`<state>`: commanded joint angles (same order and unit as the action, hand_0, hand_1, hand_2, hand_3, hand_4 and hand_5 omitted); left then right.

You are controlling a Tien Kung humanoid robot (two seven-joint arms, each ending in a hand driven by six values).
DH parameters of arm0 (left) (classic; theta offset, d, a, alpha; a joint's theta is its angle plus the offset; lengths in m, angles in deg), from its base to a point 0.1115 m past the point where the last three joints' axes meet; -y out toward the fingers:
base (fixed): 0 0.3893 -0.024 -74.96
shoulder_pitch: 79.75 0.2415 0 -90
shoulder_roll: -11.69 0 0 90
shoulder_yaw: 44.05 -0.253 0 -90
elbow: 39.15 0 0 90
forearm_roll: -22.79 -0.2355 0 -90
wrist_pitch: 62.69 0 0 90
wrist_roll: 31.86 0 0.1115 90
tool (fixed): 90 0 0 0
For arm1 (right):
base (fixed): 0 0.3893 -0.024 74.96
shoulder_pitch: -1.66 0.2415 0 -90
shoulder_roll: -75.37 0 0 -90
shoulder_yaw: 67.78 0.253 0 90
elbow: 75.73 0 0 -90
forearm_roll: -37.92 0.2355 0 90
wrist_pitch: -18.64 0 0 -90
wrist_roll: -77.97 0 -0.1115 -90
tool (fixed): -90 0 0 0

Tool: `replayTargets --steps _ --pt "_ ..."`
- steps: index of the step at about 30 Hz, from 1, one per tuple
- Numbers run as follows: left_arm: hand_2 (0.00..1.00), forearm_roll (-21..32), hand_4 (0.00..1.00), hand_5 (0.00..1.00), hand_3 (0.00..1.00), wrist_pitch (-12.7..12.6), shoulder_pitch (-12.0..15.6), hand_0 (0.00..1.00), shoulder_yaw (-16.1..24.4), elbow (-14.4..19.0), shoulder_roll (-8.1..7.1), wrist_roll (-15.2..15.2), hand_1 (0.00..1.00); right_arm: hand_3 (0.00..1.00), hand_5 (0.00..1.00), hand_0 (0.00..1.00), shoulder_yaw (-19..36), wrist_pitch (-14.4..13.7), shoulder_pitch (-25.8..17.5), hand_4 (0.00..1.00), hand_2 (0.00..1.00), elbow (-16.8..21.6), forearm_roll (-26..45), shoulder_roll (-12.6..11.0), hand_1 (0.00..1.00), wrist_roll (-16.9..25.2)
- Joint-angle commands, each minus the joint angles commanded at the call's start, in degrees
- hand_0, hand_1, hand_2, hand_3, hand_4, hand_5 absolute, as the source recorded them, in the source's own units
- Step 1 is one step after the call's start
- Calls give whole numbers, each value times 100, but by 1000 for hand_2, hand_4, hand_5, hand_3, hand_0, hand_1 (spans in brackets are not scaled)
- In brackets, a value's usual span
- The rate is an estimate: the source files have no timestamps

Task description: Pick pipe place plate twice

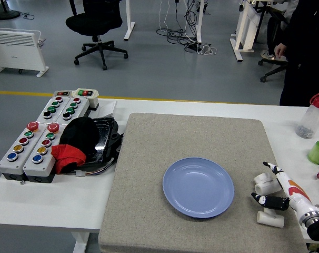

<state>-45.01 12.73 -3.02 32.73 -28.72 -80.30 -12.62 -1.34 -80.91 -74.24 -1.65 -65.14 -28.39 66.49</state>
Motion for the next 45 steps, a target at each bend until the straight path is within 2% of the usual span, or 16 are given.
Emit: replayTargets --steps 1,2,5,8,9,14,15,16,20,21,26,27,34,39,45 --pt "716 -11 398 998 655 1 8 709 4 1 2 5 741 922 388 958 -39 -62 24 827 997 -45 9 6 920 12" --pt "717 -31 399 998 655 5 13 708 12 5 4 16 741 851 384 823 -78 -162 52 807 919 -95 41 14 822 55" --pt "717 -69 399 998 655 11 20 708 27 10 8 39 741 851 384 823 -121 -331 99 807 919 -169 54 25 822 106" --pt "717 -89 399 998 655 15 31 708 28 14 10 61 741 851 384 823 -157 -334 144 807 919 -225 1 17 822 33" --pt "718 -90 399 998 655 15 32 708 28 14 10 63 741 795 328 693 -161 -329 148 744 799 -229 -5 15 726 24" --pt "718 -93 399 998 655 13 47 708 33 16 12 68 741 795 328 693 -203 -305 164 744 799 -260 -110 4 726 -137" --pt "717 -101 399 998 655 17 50 709 31 16 12 67 741 768 303 597 -210 -253 170 705 738 -273 -151 0 660 -199" --pt "717 -102 399 998 655 17 51 709 31 16 11 67 741 768 303 597 -215 -254 172 705 738 -279 -162 -1 660 -217" --pt "717 -93 399 998 655 21 53 709 26 14 8 63 741 768 303 597 -247 -411 180 705 738 -300 -173 -1 660 -222" --pt "717 -84 398 998 655 22 48 709 21 13 6 61 741 719 232 442 -261 -479 185 594 653 -298 -158 -1 547 -179" --pt "717 -42 398 998 655 22 23 709 0 9 3 54 741 719 232 442 -274 -708 194 594 653 -281 -116 1 547 -31" --pt "718 -29 399 998 655 21 16 709 -6 9 2 52 741 692 215 351 -269 -743 199 557 607 -269 -96 -3 470 -4" --pt "719 4 399 998 655 17 -8 709 -21 8 4 48 741 676 202 335 -249 -929 217 536 587 -65 55 -32 453 111" --pt "719 -7 399 998 655 20 -25 709 -12 8 2 51 741 670 198 334 -341 -1015 249 529 585 303 174 -66 453 136" --pt "719 17 399 998 655 17 -30 708 -21 10 1 55 741 660 204 340 -820 -1119 404 532 577 784 386 -92 460 339"
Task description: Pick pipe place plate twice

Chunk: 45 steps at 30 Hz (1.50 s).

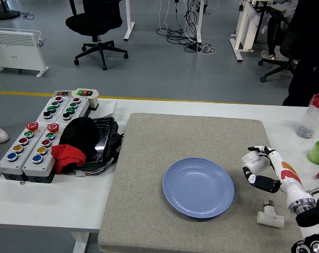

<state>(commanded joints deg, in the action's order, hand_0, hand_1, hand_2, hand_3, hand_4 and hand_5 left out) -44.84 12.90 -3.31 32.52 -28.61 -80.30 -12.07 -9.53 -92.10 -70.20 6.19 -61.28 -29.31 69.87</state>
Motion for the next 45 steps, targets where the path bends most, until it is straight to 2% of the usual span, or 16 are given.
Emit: replayTargets --steps 5,6,10,11,12,17,18,23,24,26,29,30,35,36,38,45 --pt "719 10 399 998 655 2 0 708 -7 1 -1 2 741 660 204 340 -470 37 234 532 577 12 150 46 460 113" --pt "720 21 399 998 655 2 -1 709 -12 1 -1 1 741 664 232 349 -617 137 332 545 581 -44 201 84 470 132" --pt "720 64 399 998 655 -5 -8 709 -29 1 0 -6 741 664 232 349 -1185 409 680 545 581 -287 280 234 470 149" --pt "720 78 399 998 655 -6 -11 709 -35 3 -1 -7 741 664 232 349 -1297 416 770 545 581 -377 326 285 470 167" --pt "720 86 399 998 655 -7 -13 709 -37 5 -2 -8 741 686 279 395 -1386 411 843 579 610 -464 363 317 516 182" --pt "720 134 399 998 655 -9 -27 709 -68 8 -9 -17 741 686 279 395 -1758 311 1210 579 610 -828 439 467 516 282" --pt "719 135 399 998 655 -8 -28 709 -69 8 -10 -18 741 755 357 591 -1796 324 1251 644 725 -857 434 482 664 270" --pt "719 125 399 998 655 -12 -20 709 -60 11 -13 -10 741 755 357 591 -2044 670 1473 644 725 -999 299 590 664 75" --pt "719 122 401 998 655 -12 -19 712 -58 11 -13 -9 742 845 373 893 -2057 692 1482 694 936 -1007 290 596 841 65" --pt "719 97 401 998 655 -8 -12 712 -48 16 -12 -3 742 845 373 893 -2120 816 1523 694 936 -1081 257 634 841 1" --pt "719 76 401 998 655 -5 -4 712 -39 19 -11 2 742 845 373 893 -2139 819 1526 694 936 -1106 266 650 841 -6" --pt "720 66 401 998 656 -6 1 712 -32 21 -9 6 742 913 418 979 -2139 803 1528 750 998 -1109 271 653 921 0" --pt "720 18 401 998 656 -2 19 712 -9 26 -4 16 742 913 418 979 -2099 749 1528 750 998 -1105 291 661 921 18" --pt "721 13 404 998 657 -1 21 711 -8 26 -5 17 742 966 384 998 -2089 751 1525 735 998 -1102 293 661 940 16" --pt "721 3 404 998 657 1 26 711 -6 26 -6 18 742 966 384 998 -2068 757 1507 735 998 -1080 309 651 940 15" --pt "721 -44 406 998 657 1 49 714 19 28 -7 26 743 969 377 998 -1729 768 1357 715 998 -827 265 545 939 38"
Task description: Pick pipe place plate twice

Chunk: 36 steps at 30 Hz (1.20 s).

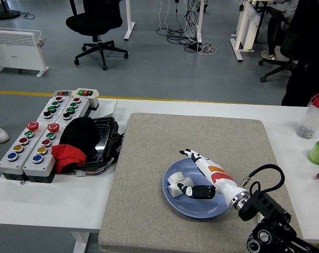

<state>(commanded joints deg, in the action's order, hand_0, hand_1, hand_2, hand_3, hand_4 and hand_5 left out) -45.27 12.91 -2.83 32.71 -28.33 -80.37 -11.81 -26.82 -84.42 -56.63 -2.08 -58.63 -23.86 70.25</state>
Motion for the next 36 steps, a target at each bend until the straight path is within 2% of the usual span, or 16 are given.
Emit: replayTargets --steps 4,8,11,14,15,17,19,23,29,36 --pt "721 -24 406 998 657 1 12 714 15 -1 -2 1 743 969 392 998 317 103 -118 734 998 233 -74 -135 937 -34" --pt "721 -49 406 998 657 4 17 714 31 -7 -11 -2 743 969 392 998 754 410 -348 734 998 624 -178 -419 937 -203" --pt "721 -32 407 998 657 1 14 715 28 -14 -19 -14 742 970 406 998 1133 913 -571 755 998 939 -269 -632 936 -456" --pt "721 9 407 998 657 -4 -5 715 9 -22 -24 -32 742 970 406 998 1574 1498 -905 755 998 1335 -416 -949 936 -541" --pt "721 13 407 998 657 -4 -7 715 7 -22 -24 -33 742 967 401 998 1632 1616 -944 758 998 1385 -430 -987 935 -546" --pt "721 22 407 998 657 -5 -28 715 8 -27 -28 -43 742 967 401 998 1873 1950 -1185 758 998 1647 -506 -1248 935 -432" --pt "721 20 407 998 657 -3 -46 715 10 -29 -32 -49 742 967 401 998 2036 2167 -1379 758 998 1850 -612 -1481 935 -319" --pt "721 18 406 998 657 -6 -70 714 14 -33 -38 -57 742 965 395 998 2243 2390 -1711 767 998 2094 -792 -1817 935 -196" --pt "721 51 406 998 657 -12 -92 714 8 -39 -52 -78 742 961 390 998 2353 2595 -2092 772 998 2273 -971 -2186 936 -164" --pt "721 44 405 998 657 -10 -104 714 10 -37 -53 -76 742 962 384 998 2206 2689 -2154 779 998 2192 -1203 -2494 935 -219"
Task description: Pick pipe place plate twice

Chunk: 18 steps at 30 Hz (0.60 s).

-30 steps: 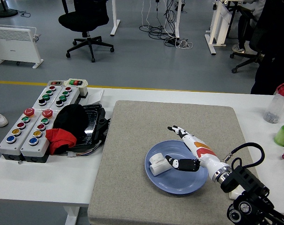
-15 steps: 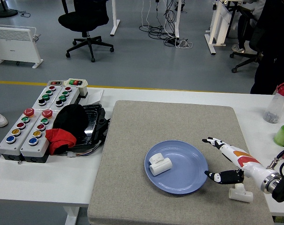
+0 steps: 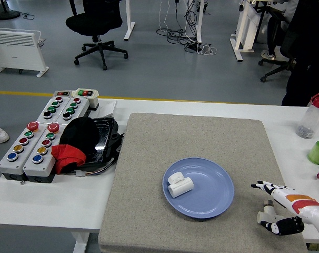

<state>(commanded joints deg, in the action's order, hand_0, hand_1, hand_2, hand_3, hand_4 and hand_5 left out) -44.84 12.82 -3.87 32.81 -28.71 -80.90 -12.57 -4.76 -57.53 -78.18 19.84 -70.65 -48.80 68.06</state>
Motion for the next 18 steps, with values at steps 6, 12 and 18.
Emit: replayTargets --steps 6,12,18 --pt "721 10 404 998 656 -1 -5 714 -8 2 2 7 742 962 377 998 -176 -12 138 785 998 -214 -83 -18 934 -18" --pt "721 24 404 998 656 -5 -8 714 -12 5 8 15 742 943 376 985 -287 -14 242 789 987 -441 -123 20 914 -74" --pt "721 11 404 998 656 -2 -5 711 -8 8 12 22 742 883 355 876 -314 -17 297 778 917 -586 -201 68 827 -209"
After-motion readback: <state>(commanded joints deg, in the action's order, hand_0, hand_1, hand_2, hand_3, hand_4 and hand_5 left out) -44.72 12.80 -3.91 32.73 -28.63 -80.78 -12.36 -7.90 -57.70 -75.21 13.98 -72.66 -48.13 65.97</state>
